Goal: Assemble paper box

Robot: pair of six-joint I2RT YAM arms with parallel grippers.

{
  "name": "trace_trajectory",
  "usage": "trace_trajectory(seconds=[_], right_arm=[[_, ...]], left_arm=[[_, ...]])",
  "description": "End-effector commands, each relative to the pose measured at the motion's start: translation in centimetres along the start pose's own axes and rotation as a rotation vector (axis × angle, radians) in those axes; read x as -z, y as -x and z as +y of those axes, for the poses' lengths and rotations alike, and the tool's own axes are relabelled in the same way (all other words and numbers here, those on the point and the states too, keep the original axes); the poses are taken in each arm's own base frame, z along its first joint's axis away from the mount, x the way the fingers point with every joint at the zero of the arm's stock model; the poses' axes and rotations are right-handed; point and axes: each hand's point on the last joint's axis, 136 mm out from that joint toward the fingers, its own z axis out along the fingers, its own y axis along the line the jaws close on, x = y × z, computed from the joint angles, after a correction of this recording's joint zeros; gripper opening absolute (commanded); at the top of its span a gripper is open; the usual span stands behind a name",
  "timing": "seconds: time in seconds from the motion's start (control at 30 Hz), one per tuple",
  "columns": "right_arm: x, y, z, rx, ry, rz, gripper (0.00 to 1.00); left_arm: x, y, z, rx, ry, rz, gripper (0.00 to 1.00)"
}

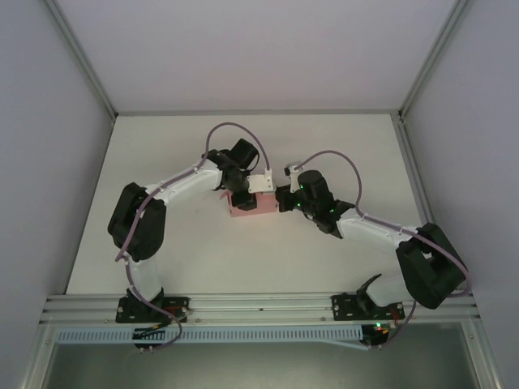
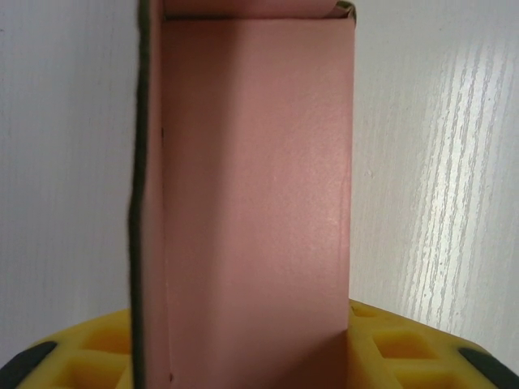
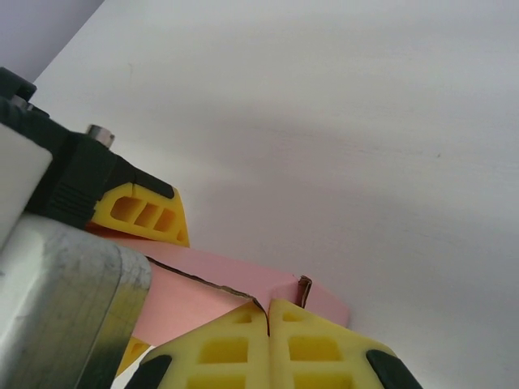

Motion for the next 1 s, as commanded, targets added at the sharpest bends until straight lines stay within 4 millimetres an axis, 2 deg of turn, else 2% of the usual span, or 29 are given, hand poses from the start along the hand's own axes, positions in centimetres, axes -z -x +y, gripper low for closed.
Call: trace_trajectory(seconds=[0.0, 0.13, 0.3, 0.4, 0.5, 0.57, 0.7, 0.8, 0.87, 0.97], right_arm=[[1.2, -3.3, -2.7, 0.042, -0.14, 0.107, 0.0], [1.0, -4.1, -2.9, 0.042, -0.143, 0.107, 0.0], [0.2, -4.5, -2.1, 0.072, -0.138, 0.092, 0.0], [0.4, -4.5, -2.2, 0.093, -0.159, 0.099, 0.0], [0.7, -4.3, -2.1, 0.086, -0.161, 0.097, 0.0], [0.8, -4.0, -1.7, 0.082, -0.145, 0.092, 0.0], [0.9, -3.8, -1.5, 0.079, -0.154, 0.089, 0.0], [0.8, -3.8, -1.3, 0.074, -0.152, 0.101, 0.0], [0.8, -3.8, -1.3, 0.065, -0.158, 0.107, 0.0], [0.8, -3.9, -1.4, 0.061, -0.169, 0.118, 0.0]], left_arm=[[0.6, 2.7, 2.0, 0.03, 0.054, -0.102, 0.43], [1.0, 3.4, 2.1, 0.043, 0.053, -0.14, 0.48], [1.5, 3.0, 1.8, 0.066, 0.068, -0.138, 0.59], [2.5, 2.9, 1.6, 0.077, 0.082, -0.148, 0.7], [4.3, 3.3, 1.6, 0.094, 0.113, -0.181, 0.84], [5.5, 3.6, 1.9, 0.132, 0.151, -0.216, 0.99], [7.9, 2.8, 3.0, 0.296, 0.278, -0.25, 1.0], [10.0, 0.4, 4.2, 0.52, 0.422, -0.251, 1.0], [11.1, -1.2, 3.9, 0.647, 0.46, -0.249, 1.0], [11.7, -2.7, 2.2, 0.777, 0.445, -0.265, 0.99]])
